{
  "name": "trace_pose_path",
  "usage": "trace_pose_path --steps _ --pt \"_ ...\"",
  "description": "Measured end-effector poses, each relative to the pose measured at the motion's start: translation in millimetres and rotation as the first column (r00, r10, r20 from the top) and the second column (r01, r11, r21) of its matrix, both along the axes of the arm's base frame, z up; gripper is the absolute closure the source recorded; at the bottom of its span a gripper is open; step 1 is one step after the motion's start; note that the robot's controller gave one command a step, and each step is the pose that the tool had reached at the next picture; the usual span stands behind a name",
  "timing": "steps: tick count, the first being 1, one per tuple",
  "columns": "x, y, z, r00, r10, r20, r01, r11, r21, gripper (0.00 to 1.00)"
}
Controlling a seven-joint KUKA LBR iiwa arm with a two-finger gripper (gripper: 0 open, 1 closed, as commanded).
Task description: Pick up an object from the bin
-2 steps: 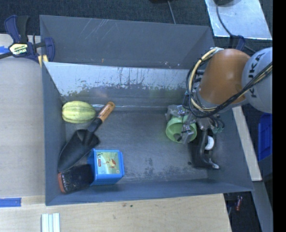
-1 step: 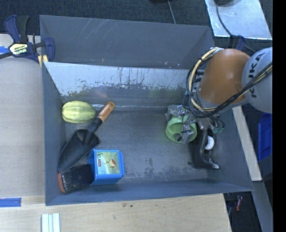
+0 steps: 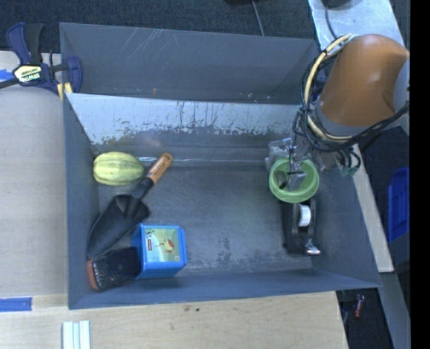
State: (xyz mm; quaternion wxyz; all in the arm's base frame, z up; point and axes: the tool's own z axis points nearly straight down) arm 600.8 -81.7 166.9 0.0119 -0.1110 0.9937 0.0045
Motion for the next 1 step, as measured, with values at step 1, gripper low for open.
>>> trace_pose_path --steps 1 --pt "-39.6 -20.1 68.5 0.998 0.065 0.004 -0.065 0.998 -0.002 1.0"
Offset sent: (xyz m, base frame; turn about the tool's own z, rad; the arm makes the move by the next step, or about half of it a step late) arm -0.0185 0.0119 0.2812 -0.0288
